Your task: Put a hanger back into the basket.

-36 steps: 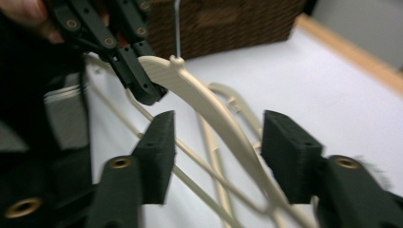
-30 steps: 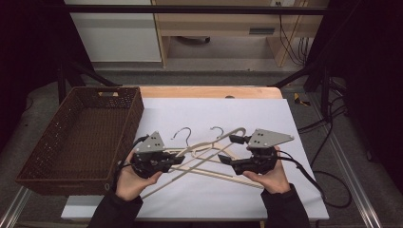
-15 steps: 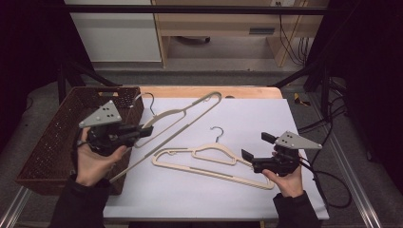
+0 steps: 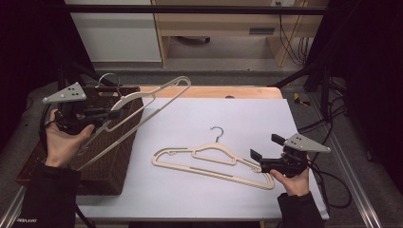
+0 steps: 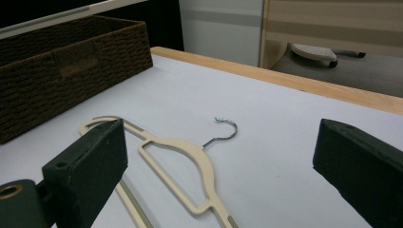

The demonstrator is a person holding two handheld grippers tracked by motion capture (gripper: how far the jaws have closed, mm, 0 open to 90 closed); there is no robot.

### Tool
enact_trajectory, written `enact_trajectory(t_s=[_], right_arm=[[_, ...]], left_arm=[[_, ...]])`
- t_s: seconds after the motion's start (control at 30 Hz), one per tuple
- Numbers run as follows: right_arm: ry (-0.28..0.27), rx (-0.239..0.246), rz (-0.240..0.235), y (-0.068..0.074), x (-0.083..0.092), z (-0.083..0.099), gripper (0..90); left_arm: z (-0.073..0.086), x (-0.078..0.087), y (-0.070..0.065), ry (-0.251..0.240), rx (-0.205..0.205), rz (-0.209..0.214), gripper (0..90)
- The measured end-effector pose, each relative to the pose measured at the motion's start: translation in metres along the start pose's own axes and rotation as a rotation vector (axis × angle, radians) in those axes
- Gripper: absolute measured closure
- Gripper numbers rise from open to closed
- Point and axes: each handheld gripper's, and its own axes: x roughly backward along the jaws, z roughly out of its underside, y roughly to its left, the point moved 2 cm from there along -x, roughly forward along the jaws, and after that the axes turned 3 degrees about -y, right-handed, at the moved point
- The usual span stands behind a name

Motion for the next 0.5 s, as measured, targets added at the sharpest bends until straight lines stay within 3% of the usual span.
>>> enact_trajectory(t_s=[0.1,0.13,0.33,0.5], right_arm=[[-0.007,-0.006,0.009,-0.002,0.000,0.001,4.0],[-0.005,-0.007,0.008,-0.002,0.001,0.001,4.0],[0.004,-0.006,0.011,-0.002,-0.001,0.002,3.9],[0.017,0.008,0.005,-0.002,-0.003,0.004,3.8]], left_arm=[[0.003,0.002,0.009,0.006,0.005,-0.015,86.0],[0.006,0.004,0.017,0.005,0.005,-0.034,86.0],[0.021,0.013,0.045,0.002,0.015,-0.057,86.0],[0.032,0.021,0.061,-0.002,0.030,-0.085,86.0]])
